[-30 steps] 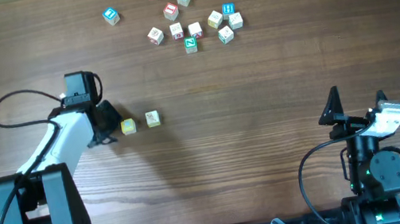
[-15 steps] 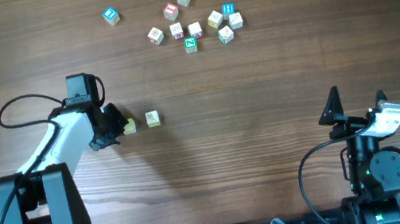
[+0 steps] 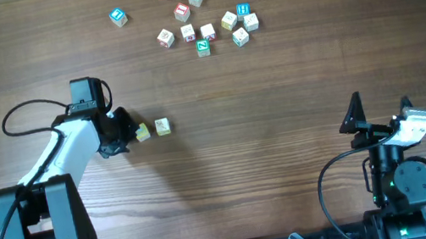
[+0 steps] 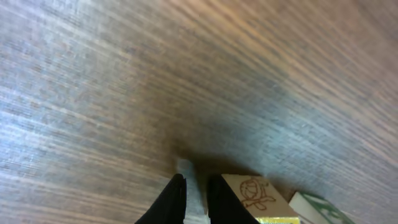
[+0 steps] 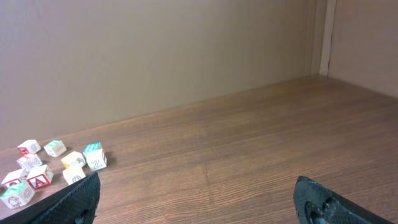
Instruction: Form a horizontal line
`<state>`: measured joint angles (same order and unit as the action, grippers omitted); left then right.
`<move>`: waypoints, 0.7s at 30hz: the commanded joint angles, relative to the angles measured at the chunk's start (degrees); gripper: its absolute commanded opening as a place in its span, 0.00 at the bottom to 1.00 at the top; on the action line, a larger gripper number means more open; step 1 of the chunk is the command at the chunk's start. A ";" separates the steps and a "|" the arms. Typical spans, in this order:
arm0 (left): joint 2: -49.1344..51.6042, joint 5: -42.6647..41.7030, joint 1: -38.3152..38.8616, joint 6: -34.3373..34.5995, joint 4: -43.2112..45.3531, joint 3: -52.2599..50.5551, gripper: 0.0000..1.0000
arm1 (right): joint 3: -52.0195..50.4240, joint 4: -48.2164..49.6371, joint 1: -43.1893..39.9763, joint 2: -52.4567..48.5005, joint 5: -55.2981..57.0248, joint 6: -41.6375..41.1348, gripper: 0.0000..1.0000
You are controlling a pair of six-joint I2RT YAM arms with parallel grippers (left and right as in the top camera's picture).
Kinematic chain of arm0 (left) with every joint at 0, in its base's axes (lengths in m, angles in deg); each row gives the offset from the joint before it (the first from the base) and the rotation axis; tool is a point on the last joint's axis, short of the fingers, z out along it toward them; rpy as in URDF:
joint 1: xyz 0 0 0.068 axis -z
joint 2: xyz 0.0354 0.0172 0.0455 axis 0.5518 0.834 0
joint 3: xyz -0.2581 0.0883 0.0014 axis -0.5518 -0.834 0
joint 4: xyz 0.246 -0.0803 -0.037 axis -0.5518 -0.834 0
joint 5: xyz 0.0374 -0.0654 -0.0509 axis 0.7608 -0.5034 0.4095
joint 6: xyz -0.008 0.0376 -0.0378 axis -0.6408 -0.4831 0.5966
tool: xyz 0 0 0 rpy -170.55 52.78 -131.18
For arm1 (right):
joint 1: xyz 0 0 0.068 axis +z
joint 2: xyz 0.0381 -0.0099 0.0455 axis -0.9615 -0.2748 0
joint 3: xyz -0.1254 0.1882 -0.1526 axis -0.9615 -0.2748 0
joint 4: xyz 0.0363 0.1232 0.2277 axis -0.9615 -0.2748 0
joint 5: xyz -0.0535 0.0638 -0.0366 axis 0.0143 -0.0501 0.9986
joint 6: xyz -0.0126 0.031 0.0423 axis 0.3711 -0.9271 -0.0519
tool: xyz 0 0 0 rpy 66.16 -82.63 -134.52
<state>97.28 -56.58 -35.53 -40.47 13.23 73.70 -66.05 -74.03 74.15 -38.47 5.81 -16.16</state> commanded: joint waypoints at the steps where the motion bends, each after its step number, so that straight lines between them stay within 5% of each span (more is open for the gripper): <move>1: -0.09 -0.74 -0.04 -1.57 1.07 -0.15 0.15 | -0.04 0.17 -0.28 0.31 0.37 0.70 1.00; 21: -0.09 -4.81 0.07 -3.04 0.55 -0.15 0.10 | -0.04 0.17 -0.28 0.31 0.37 0.70 1.00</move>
<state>97.31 -60.25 -35.49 -42.35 14.06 73.70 -66.05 -74.03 74.15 -38.47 5.81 -16.16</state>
